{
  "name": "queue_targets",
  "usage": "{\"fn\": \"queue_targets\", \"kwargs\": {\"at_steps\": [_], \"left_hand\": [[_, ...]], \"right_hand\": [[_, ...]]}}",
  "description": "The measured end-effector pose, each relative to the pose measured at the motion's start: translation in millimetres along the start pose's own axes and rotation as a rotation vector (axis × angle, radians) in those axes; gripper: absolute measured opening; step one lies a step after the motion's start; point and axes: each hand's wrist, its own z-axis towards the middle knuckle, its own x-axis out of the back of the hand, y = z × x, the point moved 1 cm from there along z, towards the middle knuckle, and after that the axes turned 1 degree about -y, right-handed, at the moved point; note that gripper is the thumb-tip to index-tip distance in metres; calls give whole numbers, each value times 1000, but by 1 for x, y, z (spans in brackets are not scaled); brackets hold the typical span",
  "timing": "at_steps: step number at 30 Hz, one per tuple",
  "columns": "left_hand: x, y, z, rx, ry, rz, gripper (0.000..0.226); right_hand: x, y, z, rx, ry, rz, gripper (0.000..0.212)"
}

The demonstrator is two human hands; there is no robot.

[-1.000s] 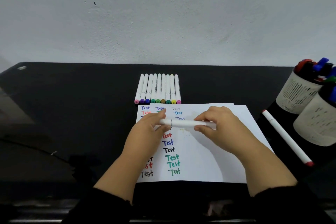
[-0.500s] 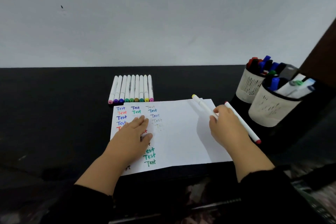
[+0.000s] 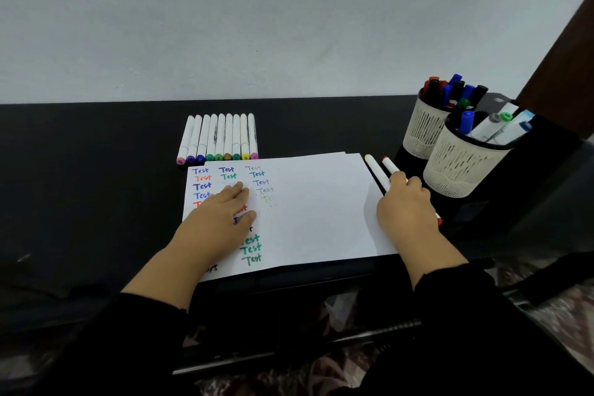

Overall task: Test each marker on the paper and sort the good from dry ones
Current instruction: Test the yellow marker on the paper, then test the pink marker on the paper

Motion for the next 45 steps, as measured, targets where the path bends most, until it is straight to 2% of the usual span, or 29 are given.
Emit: {"fn": "queue_targets", "kwargs": {"at_steps": [9,16,20,26,33,38,45], "left_hand": [[1,1,-1,17,-20,-3,56],[8,3,-5,47,-20,-141,55],[14,3,-8,51,-34,-149,54],[25,-8,-3,75,-16,-89,59],[25,-20,6,66,-20,-40,63],[22,-20,12,37,3,-36,62],[19,-24,20,30,21,-33,62]], "right_hand": [[2,1,1,56,-5,-92,34],[7,-15,1,122,76,-222,35],[6,-36,6,229,97,-263,33],[4,-84,19,459,136,-254,18],[-7,-148,46,571,-24,-40,22],[-18,-183,73,433,-241,155,23],[-37,-215,89,354,-434,166,33]]}}
